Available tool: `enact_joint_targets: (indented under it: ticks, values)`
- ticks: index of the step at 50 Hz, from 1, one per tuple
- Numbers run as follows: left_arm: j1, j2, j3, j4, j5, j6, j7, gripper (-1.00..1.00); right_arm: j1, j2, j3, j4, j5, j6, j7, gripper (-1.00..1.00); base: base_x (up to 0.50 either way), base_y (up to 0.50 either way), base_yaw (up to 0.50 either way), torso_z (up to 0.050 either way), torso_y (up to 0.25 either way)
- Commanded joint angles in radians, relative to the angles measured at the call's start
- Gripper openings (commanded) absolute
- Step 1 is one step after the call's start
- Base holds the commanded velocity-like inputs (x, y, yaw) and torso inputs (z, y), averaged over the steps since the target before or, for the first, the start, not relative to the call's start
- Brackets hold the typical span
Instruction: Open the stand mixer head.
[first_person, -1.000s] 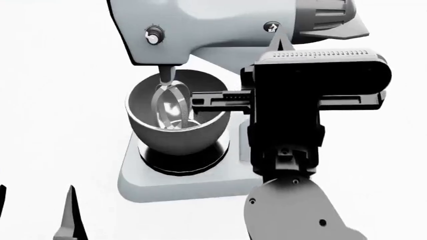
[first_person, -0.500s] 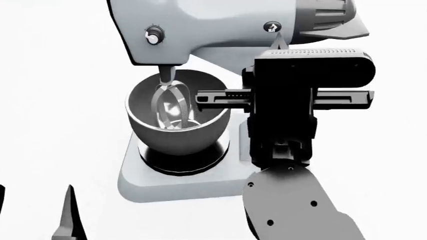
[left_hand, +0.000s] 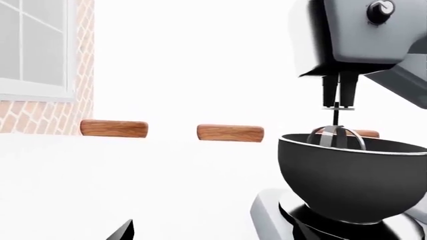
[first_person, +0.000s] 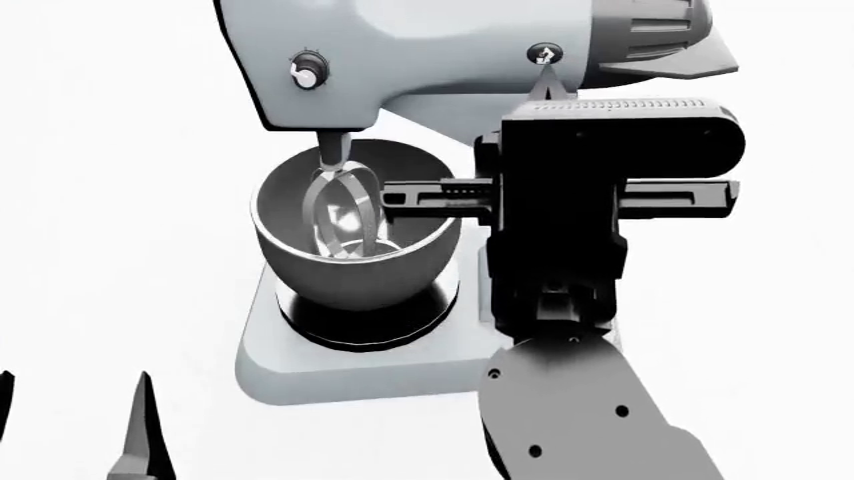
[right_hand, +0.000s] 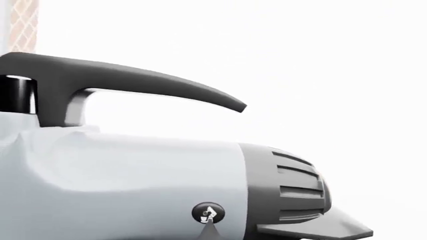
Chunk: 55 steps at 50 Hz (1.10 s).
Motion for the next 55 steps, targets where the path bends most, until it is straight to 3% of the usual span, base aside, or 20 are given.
enact_joint_targets:
  ticks: [1, 55]
  values:
    - [-0.001, -0.003, 0.005, 0.000, 0.000, -0.001, -0.003, 1.00, 0.015, 0.003, 0.004, 0.020, 0.005, -0.003, 0.002, -1.00, 0.00, 0.00, 0.00, 0.000, 0.000]
    - [-0.003, -0.014, 0.018, 0.000, -0.014, 0.009, -0.014, 1.00, 0.073, -0.027, -0.014, 0.180, 0.025, -0.046, 0.004, -1.00, 0.00, 0.00, 0.00, 0.000, 0.000]
